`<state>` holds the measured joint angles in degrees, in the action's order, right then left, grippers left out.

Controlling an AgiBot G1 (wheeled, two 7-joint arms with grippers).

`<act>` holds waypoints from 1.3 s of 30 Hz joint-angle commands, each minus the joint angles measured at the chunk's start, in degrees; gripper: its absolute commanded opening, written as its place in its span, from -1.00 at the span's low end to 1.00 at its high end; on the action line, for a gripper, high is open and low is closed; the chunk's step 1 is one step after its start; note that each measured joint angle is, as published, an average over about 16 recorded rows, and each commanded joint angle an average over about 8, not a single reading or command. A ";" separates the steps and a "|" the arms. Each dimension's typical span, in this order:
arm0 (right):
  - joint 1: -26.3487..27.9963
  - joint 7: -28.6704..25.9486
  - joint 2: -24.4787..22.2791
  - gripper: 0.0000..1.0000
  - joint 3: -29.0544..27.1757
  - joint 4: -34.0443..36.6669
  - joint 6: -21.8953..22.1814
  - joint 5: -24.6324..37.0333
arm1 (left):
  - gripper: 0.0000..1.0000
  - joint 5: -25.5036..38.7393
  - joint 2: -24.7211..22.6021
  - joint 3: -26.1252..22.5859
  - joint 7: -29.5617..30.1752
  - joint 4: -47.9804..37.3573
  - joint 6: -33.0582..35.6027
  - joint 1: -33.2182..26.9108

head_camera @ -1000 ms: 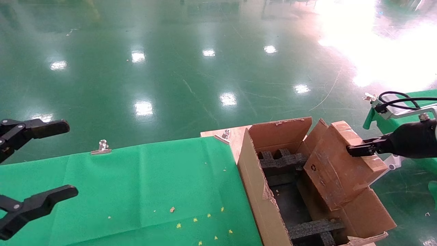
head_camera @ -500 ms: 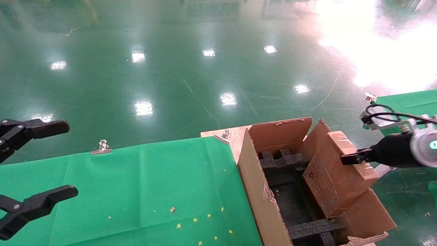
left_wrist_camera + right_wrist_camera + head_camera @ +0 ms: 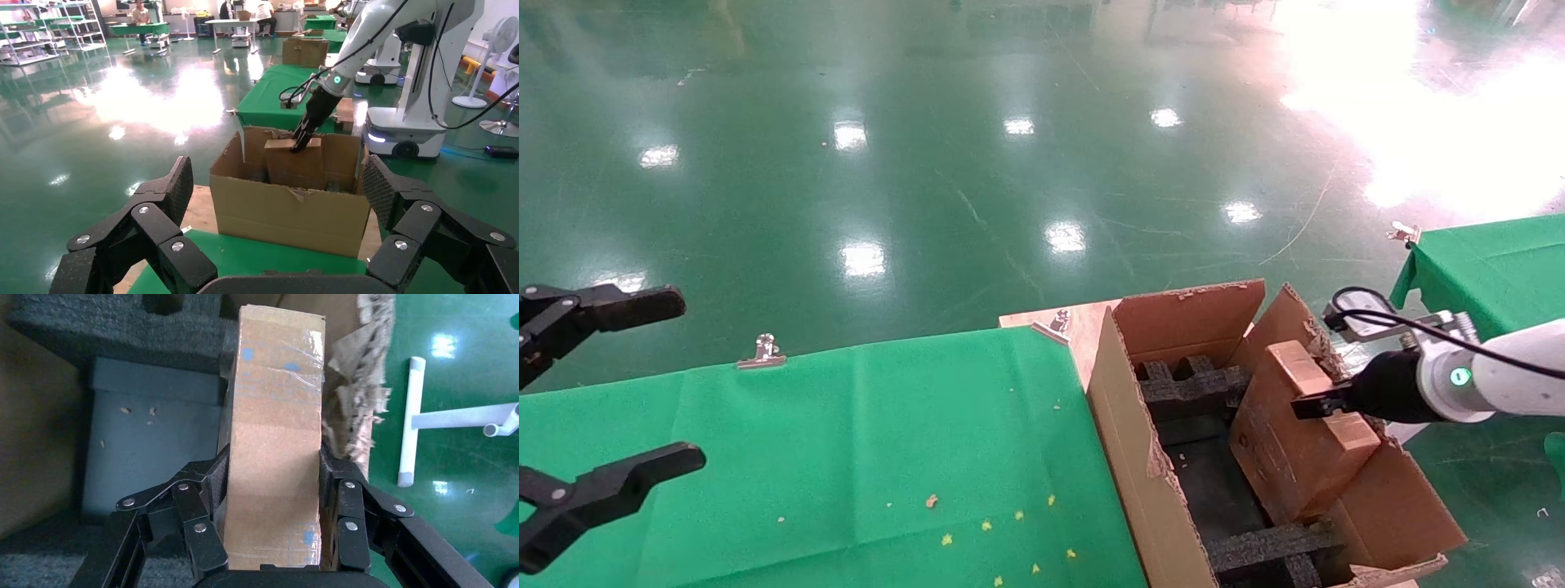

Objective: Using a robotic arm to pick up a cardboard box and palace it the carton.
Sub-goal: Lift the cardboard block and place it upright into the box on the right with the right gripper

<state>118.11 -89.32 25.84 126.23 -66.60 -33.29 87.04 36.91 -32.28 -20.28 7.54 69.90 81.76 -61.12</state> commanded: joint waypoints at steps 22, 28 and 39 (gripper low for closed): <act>-11.46 1.81 4.87 -1.00 0.16 6.37 6.13 -5.69 | 1.00 0.00 0.00 0.00 0.00 0.00 0.00 0.00; -12.40 2.72 4.71 -0.48 -0.13 6.31 6.02 -7.08 | 1.00 0.00 0.00 0.00 0.00 0.00 0.00 0.00; -12.60 3.36 4.69 1.00 -0.34 6.14 5.36 -7.89 | 1.00 -0.01 0.01 0.01 0.00 -0.01 -0.01 0.02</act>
<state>105.49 -85.93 30.53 125.89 -60.44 -27.93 79.15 36.89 -32.28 -20.27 7.53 69.90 81.75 -61.10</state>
